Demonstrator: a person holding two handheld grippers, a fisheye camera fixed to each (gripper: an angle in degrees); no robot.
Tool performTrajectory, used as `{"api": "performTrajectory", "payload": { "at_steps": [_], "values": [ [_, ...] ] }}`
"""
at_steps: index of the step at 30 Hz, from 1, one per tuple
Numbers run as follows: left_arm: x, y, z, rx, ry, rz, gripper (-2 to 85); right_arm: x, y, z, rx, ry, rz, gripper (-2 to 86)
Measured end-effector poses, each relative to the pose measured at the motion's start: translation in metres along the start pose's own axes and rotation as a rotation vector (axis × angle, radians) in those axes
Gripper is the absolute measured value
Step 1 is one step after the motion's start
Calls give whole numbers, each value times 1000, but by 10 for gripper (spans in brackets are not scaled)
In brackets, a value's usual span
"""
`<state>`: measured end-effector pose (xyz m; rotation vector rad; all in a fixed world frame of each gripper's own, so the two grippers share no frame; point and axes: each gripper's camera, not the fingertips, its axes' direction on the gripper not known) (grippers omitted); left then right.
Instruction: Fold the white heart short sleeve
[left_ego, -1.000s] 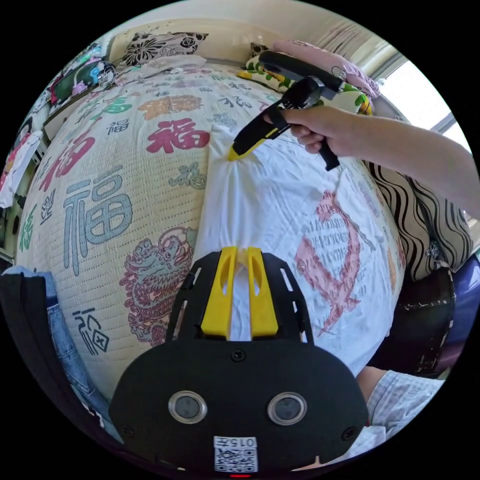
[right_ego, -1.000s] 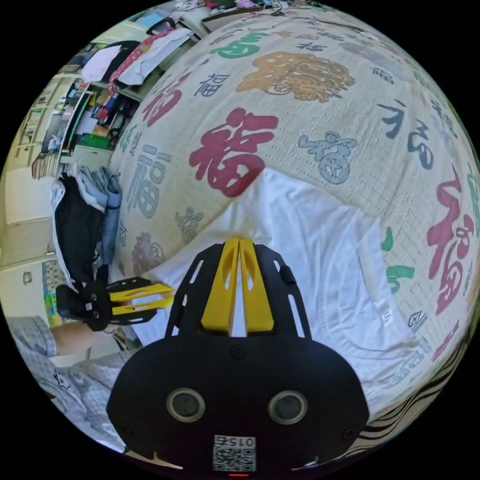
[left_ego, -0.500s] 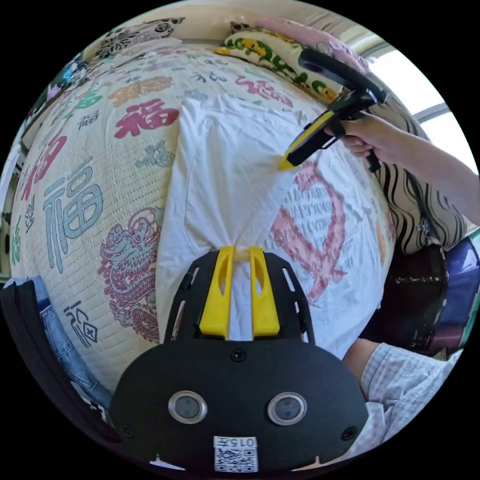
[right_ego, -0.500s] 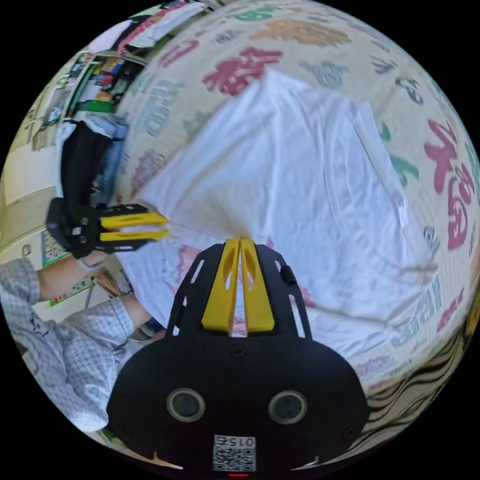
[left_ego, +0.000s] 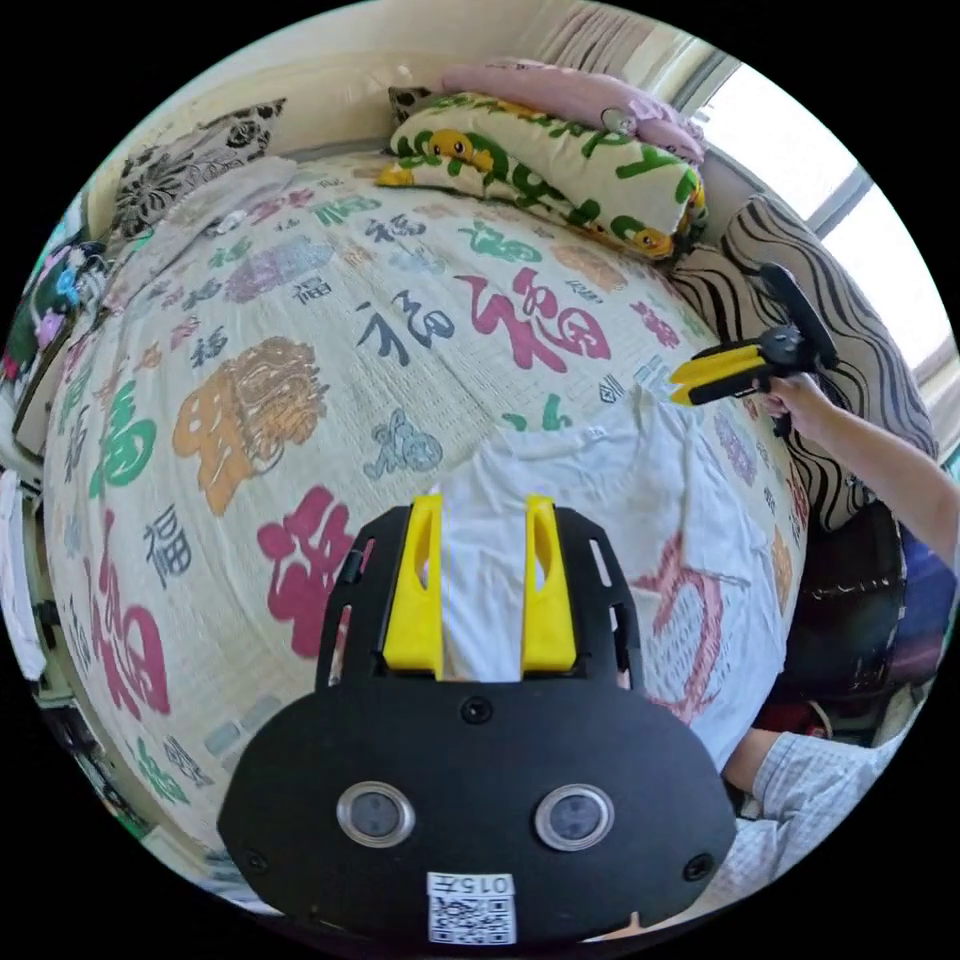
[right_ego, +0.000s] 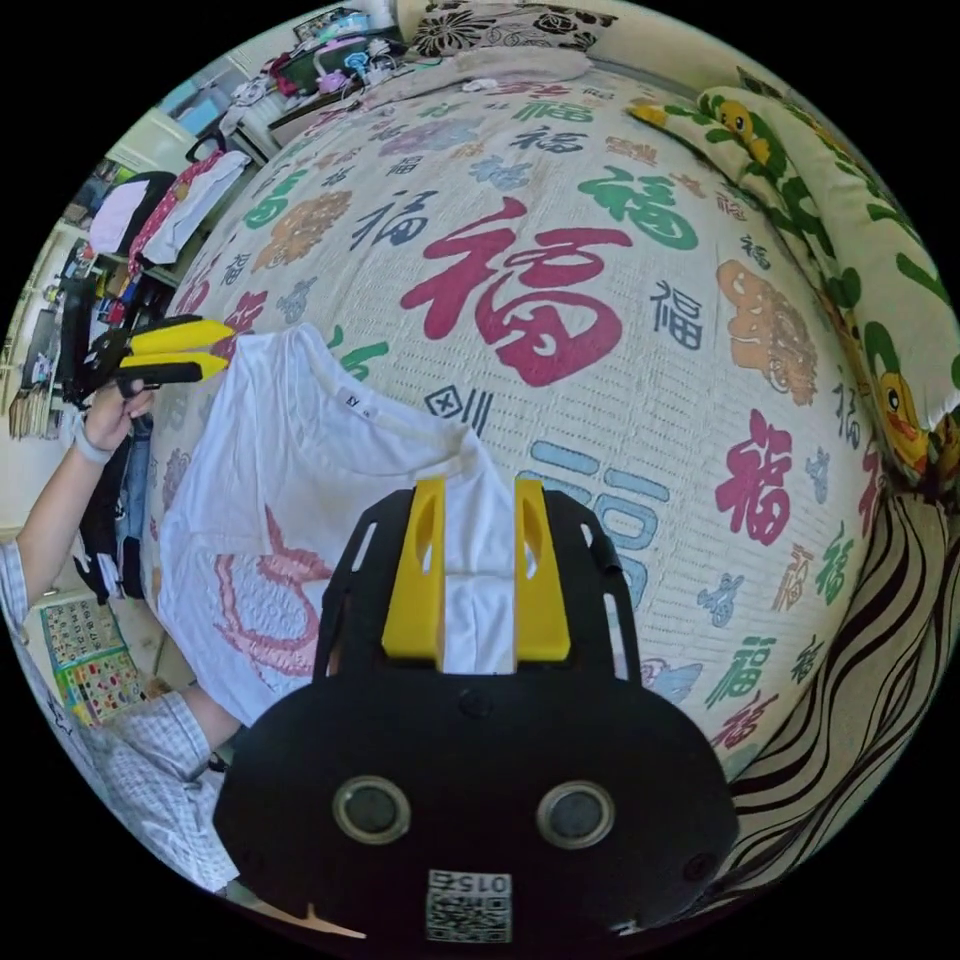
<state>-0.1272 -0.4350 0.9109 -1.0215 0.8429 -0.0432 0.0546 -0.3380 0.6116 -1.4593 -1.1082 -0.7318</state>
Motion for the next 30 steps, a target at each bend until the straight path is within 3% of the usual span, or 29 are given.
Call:
{"api": "performTrajectory", "payload": {
  "at_steps": [6, 10, 24, 30],
  "values": [
    [18, -54, 64, -314, -102, 161, 108, -1, 13, 21, -133, -11, 2, 102],
    [36, -55, 72, -401, -115, 234, 23, -15, 28, 14, -194, 18, -104, 25],
    [59, -83, 6, -154, -289, 129, 2, -2, 65, -91, -53, 150, 16, -10],
    [85, 8, -35, 1, -239, 200, 3, -28, 175, -130, 64, 34, -63, -9]
  ]
}}
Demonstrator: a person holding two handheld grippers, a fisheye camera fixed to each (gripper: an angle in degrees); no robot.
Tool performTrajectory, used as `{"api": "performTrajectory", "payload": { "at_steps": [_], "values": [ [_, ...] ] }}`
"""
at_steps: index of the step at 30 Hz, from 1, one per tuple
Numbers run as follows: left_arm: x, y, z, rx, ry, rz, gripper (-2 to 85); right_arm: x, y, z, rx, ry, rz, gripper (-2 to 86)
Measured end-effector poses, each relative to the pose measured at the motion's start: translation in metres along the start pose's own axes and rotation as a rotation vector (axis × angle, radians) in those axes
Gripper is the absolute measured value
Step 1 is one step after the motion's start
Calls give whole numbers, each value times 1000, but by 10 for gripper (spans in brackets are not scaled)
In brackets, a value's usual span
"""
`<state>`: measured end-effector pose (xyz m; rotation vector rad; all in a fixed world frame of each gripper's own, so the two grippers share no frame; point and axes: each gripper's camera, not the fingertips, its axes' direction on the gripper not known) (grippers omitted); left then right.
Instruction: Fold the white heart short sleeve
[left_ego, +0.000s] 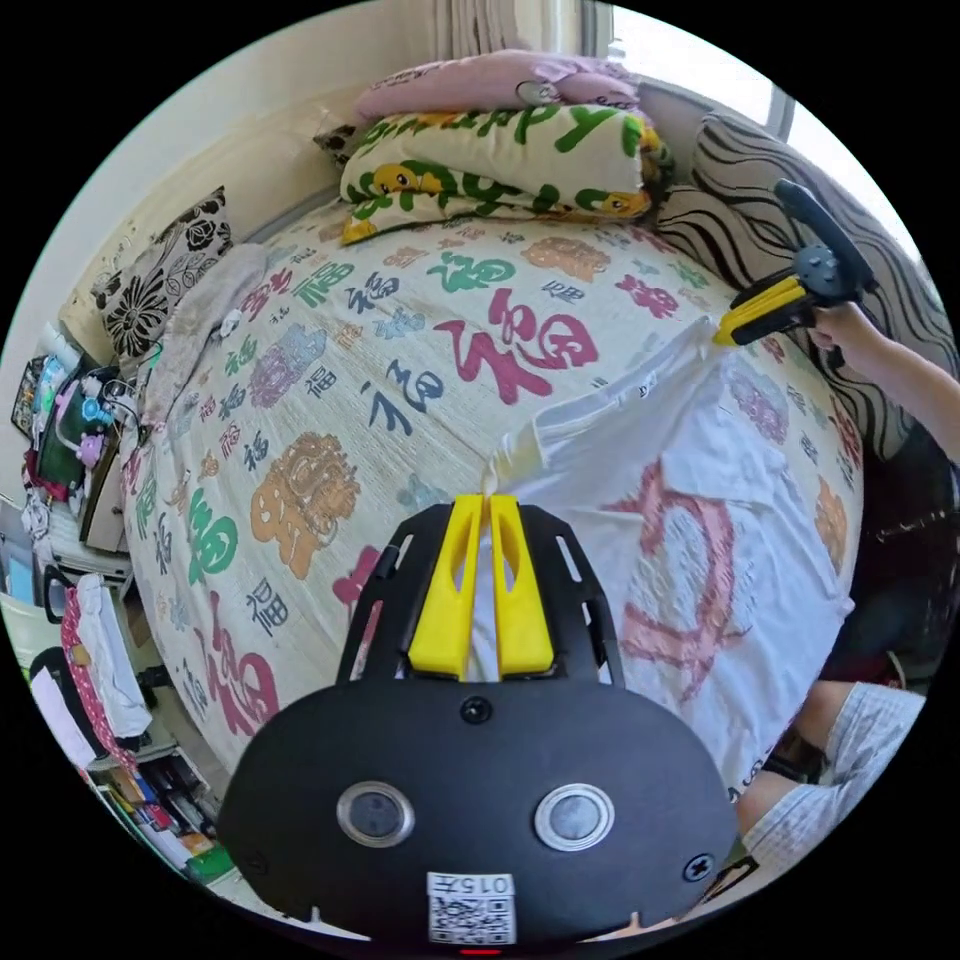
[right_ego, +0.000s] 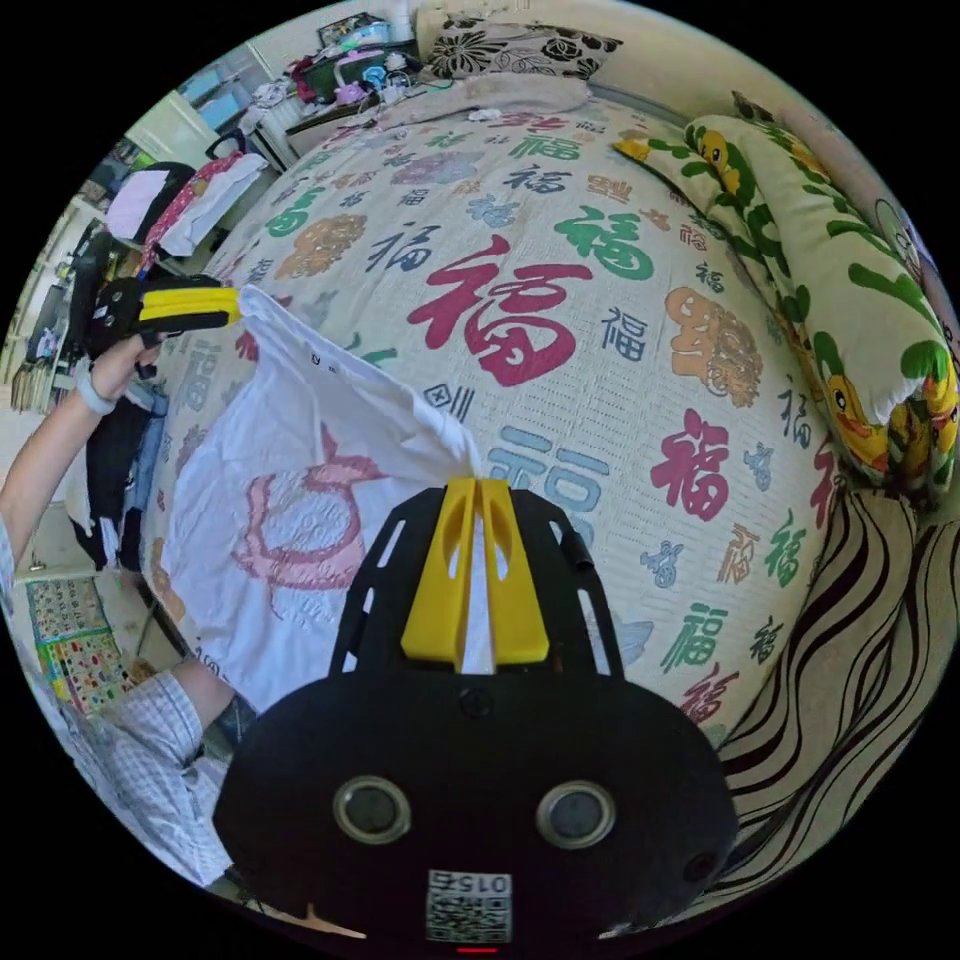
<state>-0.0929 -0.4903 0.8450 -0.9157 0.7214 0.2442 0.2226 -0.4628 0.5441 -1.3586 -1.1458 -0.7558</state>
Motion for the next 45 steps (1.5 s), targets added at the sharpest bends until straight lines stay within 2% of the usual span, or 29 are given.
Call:
{"api": "performTrajectory", "payload": {
  "at_steps": [4, 7, 12, 17, 21, 26, 31, 35, 37, 39, 40, 41, 43, 45],
  "values": [
    [44, 95, -46, 95, 74, 21, 4, -36, 90, -24, 37, -112, -37, -9],
    [81, 166, -71, 95, 113, -3, 4, -75, 164, -28, 26, -188, -35, -8],
    [129, 268, -75, 12, 170, -162, 5, -142, 268, 2, -53, -232, -12, -7],
    [155, 342, -46, -110, 211, -306, 6, -164, 327, 50, -147, -310, 107, -6],
    [165, 362, -37, -157, 200, -290, 7, -157, 351, 67, -166, -347, 194, -5],
    [165, 386, -33, -317, 149, -263, 8, -143, 367, 70, -249, -369, 237, -4],
    [150, 386, -64, -208, 200, -308, 7, -137, 369, 52, -201, -362, 223, -5],
    [145, 365, -46, -157, 257, -327, 8, -143, 337, 68, -148, -380, 174, -5],
    [143, 366, -29, -192, 276, -340, 6, -142, 330, 89, -177, -422, 184, -6],
    [141, 375, -7, -303, 284, -364, 5, -136, 335, 126, -318, -407, 224, -7],
    [141, 382, 6, -395, 301, -353, 4, -133, 337, 127, -306, -436, 238, -7],
    [135, 387, 6, -404, 335, -355, 5, -122, 339, 125, -290, -488, 288, -6],
    [115, 388, -8, -349, 342, -400, 9, -99, 341, 113, -232, -564, 360, -2],
    [83, 384, -26, -238, 328, -485, 21, -54, 339, 86, -103, -558, 454, 13]
  ]
}}
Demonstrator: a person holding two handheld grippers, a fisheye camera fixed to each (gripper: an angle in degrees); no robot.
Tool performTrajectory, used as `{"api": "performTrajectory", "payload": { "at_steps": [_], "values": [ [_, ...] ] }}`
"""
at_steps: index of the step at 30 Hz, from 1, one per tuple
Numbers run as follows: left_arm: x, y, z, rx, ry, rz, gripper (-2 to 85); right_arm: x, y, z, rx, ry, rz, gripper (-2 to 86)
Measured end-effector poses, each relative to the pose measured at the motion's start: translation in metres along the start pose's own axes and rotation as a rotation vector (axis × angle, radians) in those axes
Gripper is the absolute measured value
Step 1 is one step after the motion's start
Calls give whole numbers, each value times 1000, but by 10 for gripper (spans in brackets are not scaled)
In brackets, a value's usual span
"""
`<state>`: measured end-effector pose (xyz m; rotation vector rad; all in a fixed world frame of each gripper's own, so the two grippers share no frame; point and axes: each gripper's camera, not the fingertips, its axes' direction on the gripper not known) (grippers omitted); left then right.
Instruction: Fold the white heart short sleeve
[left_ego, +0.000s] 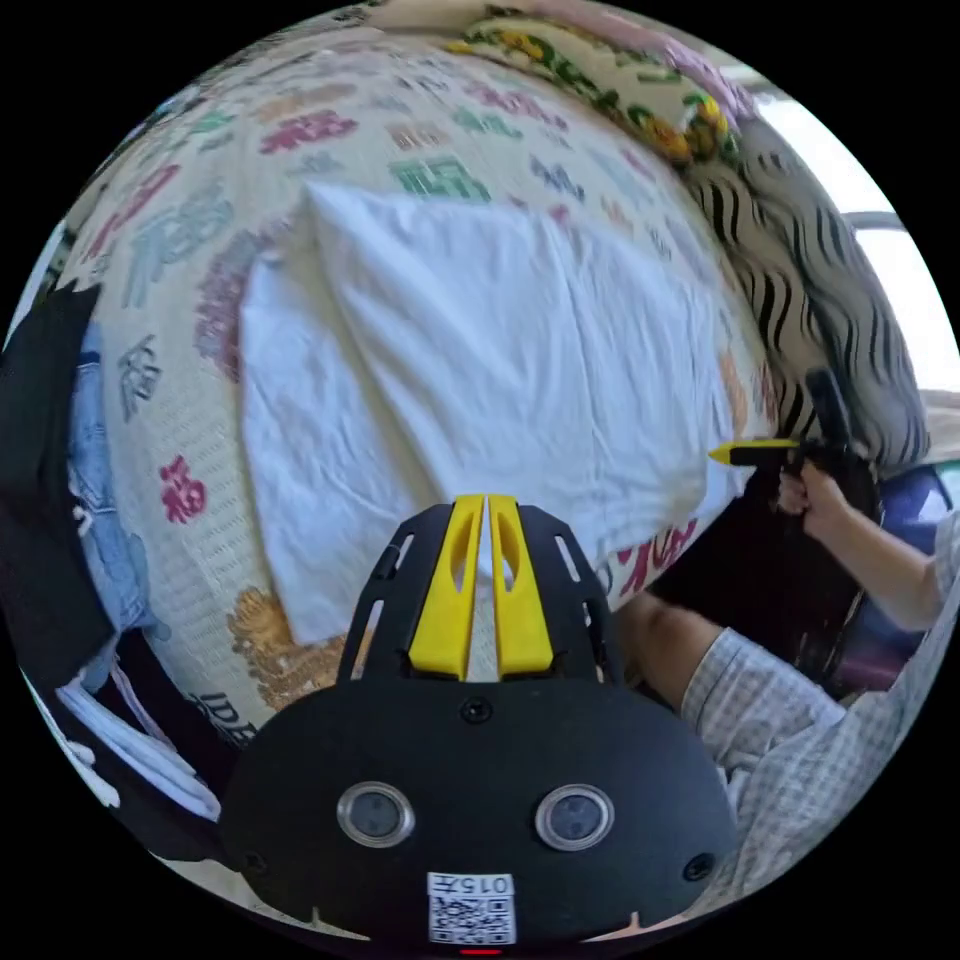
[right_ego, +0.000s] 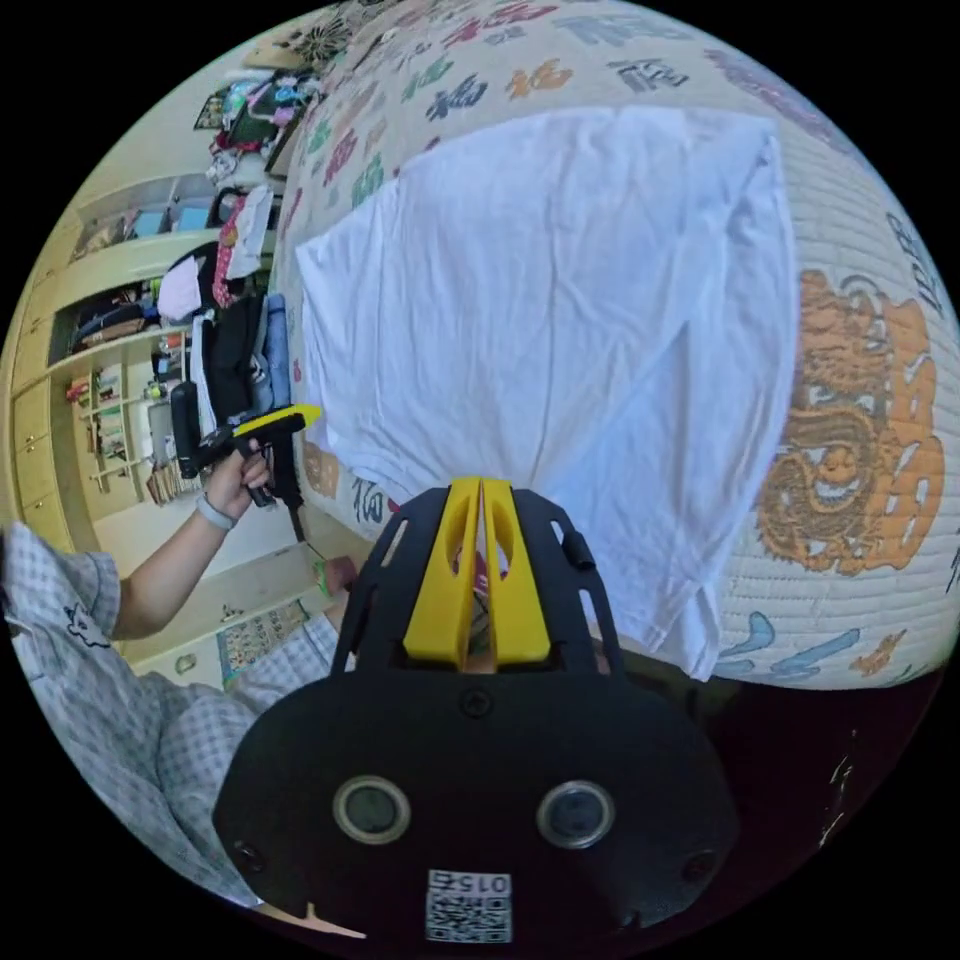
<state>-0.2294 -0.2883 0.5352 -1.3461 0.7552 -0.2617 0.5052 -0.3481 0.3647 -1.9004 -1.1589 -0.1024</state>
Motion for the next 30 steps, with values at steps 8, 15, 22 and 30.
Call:
{"api": "performTrajectory", "payload": {
  "at_steps": [8, 15, 22, 30],
  "values": [
    [-124, -105, -34, 275, 151, -350, 80, 99, -93, -88, 319, -75, 247, 82],
    [-149, -136, -10, 151, 208, -347, 28, 127, -158, -58, 223, -107, 305, 7],
    [-156, -122, -8, 179, 111, -315, 16, 138, -166, -46, 249, -80, 301, 3],
    [-138, -39, -39, 318, 99, -301, 48, 107, -160, -65, 306, 84, 210, 50]
  ]
}}
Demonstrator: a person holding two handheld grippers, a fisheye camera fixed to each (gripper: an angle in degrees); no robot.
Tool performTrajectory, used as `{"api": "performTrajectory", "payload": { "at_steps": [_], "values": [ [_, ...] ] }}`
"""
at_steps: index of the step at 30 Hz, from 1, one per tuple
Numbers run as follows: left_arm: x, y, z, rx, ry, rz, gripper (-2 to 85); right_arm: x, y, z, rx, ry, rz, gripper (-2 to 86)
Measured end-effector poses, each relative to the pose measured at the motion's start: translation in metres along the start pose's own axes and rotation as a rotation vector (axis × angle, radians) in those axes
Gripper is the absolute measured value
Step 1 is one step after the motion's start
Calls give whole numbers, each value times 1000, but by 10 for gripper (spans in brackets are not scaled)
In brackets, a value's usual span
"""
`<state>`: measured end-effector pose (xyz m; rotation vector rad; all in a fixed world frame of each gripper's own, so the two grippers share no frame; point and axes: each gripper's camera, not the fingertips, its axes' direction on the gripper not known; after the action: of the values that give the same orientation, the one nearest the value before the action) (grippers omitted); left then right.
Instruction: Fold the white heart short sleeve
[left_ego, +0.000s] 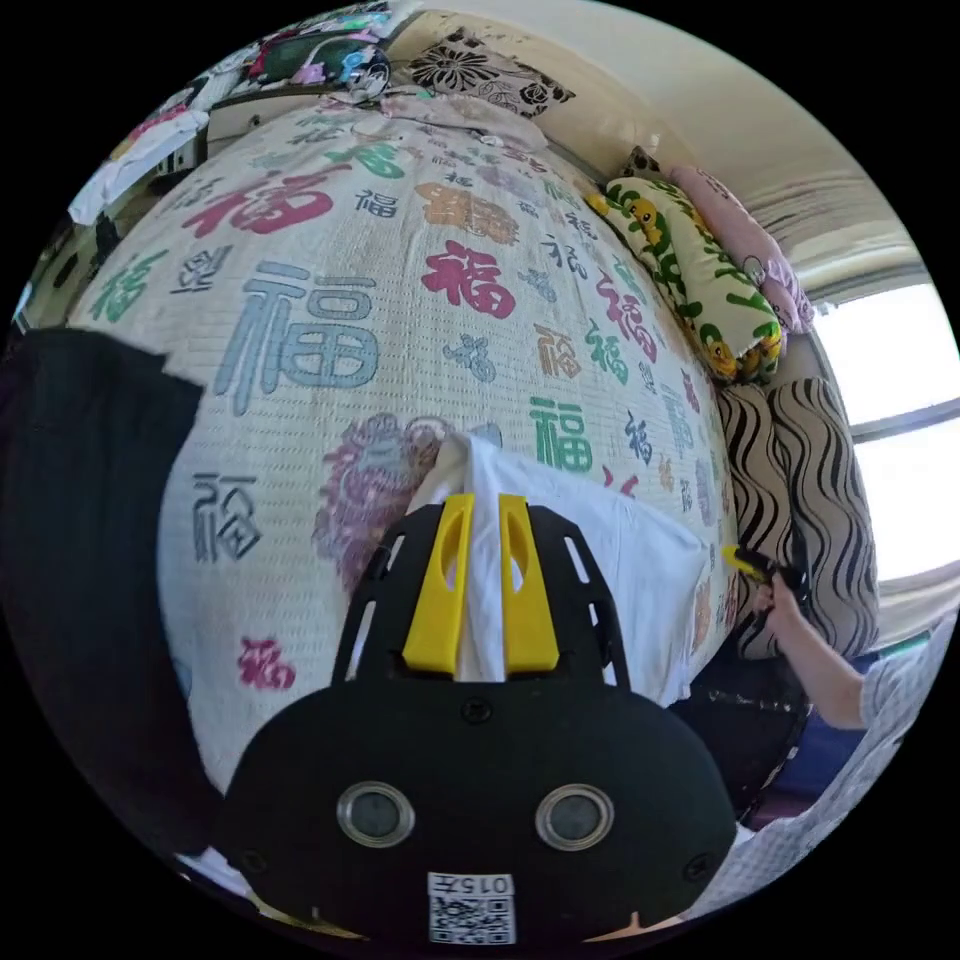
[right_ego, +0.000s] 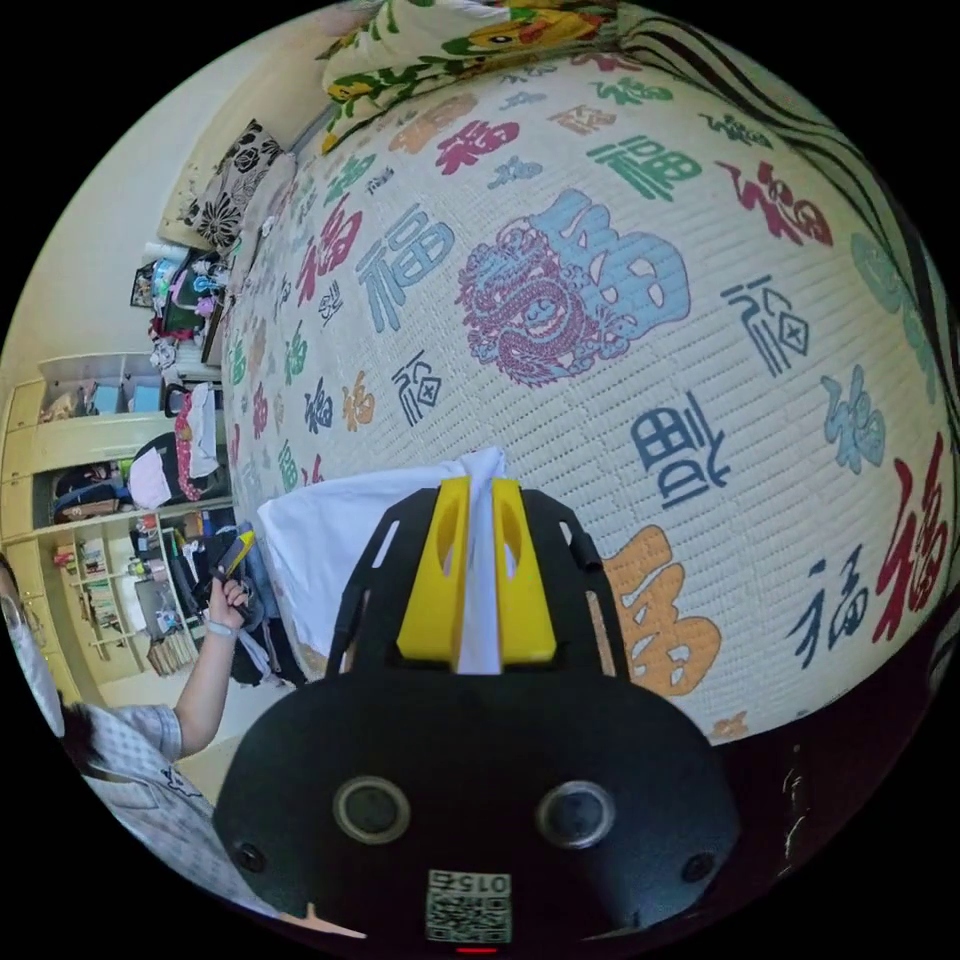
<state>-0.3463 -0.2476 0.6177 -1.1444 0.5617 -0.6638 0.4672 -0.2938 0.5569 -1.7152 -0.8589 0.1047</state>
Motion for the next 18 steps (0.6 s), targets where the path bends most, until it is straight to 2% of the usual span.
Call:
{"api": "performTrajectory", "payload": {
  "at_steps": [4, 8, 13, 18],
  "values": [
    [-2, 81, -28, -43, -172, 30, 69, -60, -3, 23, -94, 17, -191, 57],
    [-30, 149, -21, -170, -269, -33, 79, -164, -11, 98, -257, -25, -457, 63],
    [-50, 187, -6, -158, -262, -95, 82, -292, -16, 194, -367, -115, -700, 67],
    [-67, 202, 17, -126, -210, -156, 70, -401, -13, 293, -513, 42, -911, 111]
  ]
}}
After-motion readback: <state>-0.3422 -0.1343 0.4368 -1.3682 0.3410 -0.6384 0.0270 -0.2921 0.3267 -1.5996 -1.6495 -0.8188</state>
